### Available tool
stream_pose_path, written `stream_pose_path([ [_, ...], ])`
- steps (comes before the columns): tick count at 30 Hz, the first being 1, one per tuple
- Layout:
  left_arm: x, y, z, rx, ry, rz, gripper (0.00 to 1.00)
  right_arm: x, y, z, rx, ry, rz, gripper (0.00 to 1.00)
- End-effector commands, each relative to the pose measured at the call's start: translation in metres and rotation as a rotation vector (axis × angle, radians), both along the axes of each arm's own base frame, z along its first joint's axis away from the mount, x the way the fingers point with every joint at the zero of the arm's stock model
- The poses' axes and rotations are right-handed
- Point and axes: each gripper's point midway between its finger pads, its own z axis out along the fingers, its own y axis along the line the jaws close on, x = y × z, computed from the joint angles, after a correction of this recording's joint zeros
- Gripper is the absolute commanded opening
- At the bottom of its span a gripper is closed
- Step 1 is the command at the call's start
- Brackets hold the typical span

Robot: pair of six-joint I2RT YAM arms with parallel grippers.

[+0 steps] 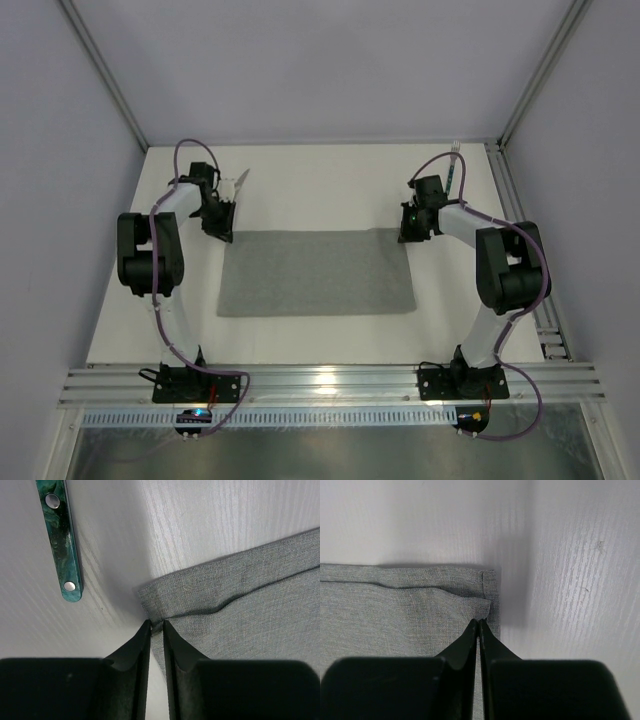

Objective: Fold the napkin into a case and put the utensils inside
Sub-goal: Smooth out the rectangle-folded napkin at the center of the board.

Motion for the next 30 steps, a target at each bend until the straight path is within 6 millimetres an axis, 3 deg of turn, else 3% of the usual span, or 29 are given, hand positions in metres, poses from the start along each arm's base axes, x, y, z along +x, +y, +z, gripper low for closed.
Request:
stream_pose_path([
  [1,0.010,-0.003,0.021,-0.022,-0.079,-0.004,0.15,0.006,-0.001,0.026,0.001,-0.073,0.007,0.06],
  [5,0.010,-0.001,0.022,-0.008,-0.079,-0.006,0.06,0.005,0.000,0.026,0.000,-0.067,0.009,0.06],
  [9,0.007,-0.001,0.027,-0.009,-0.078,-0.014,0.06,0.004,-0.003,0.033,-0.009,-0.084,0.000,0.05],
  [11,0.006,-0.002,0.032,-0.014,-0.087,-0.017,0.00,0.004,-0.004,0.039,-0.012,-0.097,0.000,0.03],
  [25,0.011,-0.007,0.056,-0.038,-0.142,-0.028,0.00,0.002,-0.009,0.043,-0.037,-0.102,-0.008,0.03],
  [30,0.008,-0.004,0.049,-0.025,-0.113,-0.037,0.09,0.002,-0.007,0.040,-0.031,-0.093,-0.006,0.03],
])
